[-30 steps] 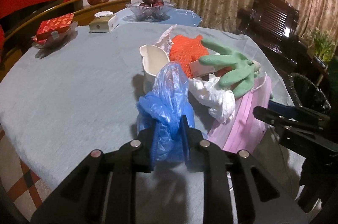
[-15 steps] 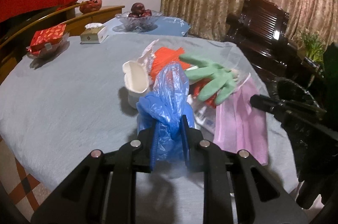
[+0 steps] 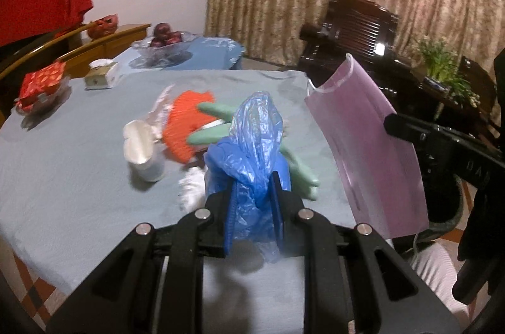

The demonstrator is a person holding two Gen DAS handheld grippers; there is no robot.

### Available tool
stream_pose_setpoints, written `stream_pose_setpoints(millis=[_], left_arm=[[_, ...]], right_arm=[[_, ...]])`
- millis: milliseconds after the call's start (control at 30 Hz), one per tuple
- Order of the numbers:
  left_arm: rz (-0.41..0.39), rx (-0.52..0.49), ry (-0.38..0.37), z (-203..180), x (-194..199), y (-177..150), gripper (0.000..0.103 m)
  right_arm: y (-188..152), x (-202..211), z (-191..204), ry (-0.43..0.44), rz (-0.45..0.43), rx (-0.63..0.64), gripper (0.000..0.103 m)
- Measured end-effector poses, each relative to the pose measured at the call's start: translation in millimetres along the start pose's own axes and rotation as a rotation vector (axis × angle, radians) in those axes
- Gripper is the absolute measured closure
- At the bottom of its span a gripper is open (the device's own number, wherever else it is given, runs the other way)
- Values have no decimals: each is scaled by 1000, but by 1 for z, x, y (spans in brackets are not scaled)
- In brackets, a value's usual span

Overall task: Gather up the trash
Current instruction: 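Carry the blue bag and pink mask over the bin and open both grippers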

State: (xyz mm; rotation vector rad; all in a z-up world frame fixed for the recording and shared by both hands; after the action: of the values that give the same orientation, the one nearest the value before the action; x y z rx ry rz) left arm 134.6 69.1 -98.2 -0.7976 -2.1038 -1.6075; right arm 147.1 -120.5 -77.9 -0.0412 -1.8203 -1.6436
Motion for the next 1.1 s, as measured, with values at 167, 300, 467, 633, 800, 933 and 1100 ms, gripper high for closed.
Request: stream_pose_setpoints(millis=[167, 300, 467, 633, 800, 933, 1100], left_arm=[[0, -58, -73, -43, -9, 2, 84], [5, -105, -123, -77, -20, 0, 84], [1, -141, -186, -124, -38, 2, 84], [7, -162, -245, -166, -58, 2, 84], [39, -185, -297, -206, -84, -3, 84], [113, -194, -336, -228, -110, -13, 79], [142, -201, -358, -235, -122, -21, 45]], right_arm=[[-3, 23, -37, -95, -21, -35, 101], [-14, 40, -69, -181, -16, -57, 101], [-32, 57, -110, -288, -1, -91, 101], [-43, 67, -147, -367, 5, -128, 101], [-56, 65, -171, -428, 24, -136, 101], [-73, 63, -190, -451, 47, -187, 101], [-95, 68, -202, -484, 78, -236, 93]])
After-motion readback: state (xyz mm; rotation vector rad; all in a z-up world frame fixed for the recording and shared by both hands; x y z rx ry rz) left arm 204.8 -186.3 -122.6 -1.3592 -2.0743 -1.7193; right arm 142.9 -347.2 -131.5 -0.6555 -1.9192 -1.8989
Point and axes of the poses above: each gripper's, at about its wrist camera, not at the fingertips, and x roughly against the way its jaws point, z to its left, y to its top, the point moved 1 cm from there along -x, roughly the way its jaws point, and after that the axes turned 13 degrees about x, right-handed, at the moved point
